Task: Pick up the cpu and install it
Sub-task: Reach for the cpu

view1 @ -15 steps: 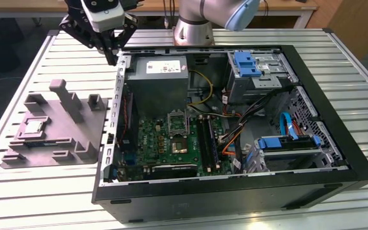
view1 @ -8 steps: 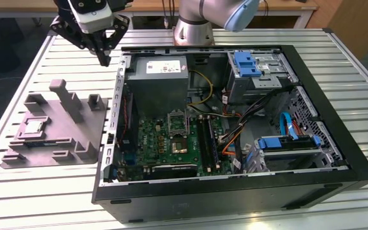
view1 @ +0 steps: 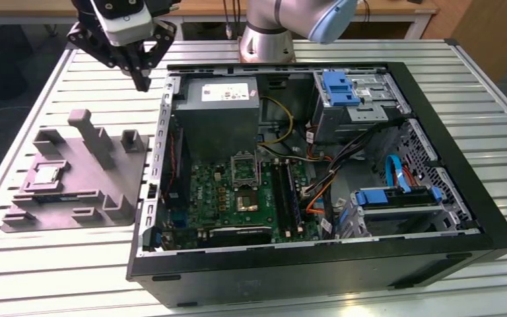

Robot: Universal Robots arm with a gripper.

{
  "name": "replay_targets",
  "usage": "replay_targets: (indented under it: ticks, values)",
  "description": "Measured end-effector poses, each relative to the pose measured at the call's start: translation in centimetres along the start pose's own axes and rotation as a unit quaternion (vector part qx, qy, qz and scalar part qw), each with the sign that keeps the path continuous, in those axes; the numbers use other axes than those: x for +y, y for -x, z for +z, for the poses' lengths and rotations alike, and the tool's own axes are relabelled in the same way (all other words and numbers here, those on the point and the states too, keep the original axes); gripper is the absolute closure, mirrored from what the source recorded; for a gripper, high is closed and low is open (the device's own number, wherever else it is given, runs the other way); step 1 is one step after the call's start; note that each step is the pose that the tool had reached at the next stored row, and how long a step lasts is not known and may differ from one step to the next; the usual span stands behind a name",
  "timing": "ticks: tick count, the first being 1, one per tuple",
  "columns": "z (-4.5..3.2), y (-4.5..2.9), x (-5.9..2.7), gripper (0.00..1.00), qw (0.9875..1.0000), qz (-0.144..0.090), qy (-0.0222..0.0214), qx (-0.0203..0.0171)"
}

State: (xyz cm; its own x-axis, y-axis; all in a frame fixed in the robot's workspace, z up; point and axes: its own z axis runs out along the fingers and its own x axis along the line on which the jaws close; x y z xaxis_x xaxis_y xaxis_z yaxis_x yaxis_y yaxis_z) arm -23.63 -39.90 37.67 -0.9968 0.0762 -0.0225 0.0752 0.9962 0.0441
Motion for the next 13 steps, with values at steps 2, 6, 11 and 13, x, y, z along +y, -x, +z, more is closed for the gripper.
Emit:
replay_targets:
  ticks: [2, 6, 11, 13]
  values:
    - [0.01, -0.17, -0.01, 0.89, 1.0000, 0.000, 0.0000, 0.0000]
    - [0.02, -0.39, -0.03, 0.89, 1.0000, 0.000, 0.0001, 0.0000]
    - [0.03, -0.56, -0.04, 0.89, 1.0000, 0.000, 0.0000, 0.0000]
    - [0.03, -0.62, -0.05, 0.89, 1.0000, 0.000, 0.0000, 0.0000]
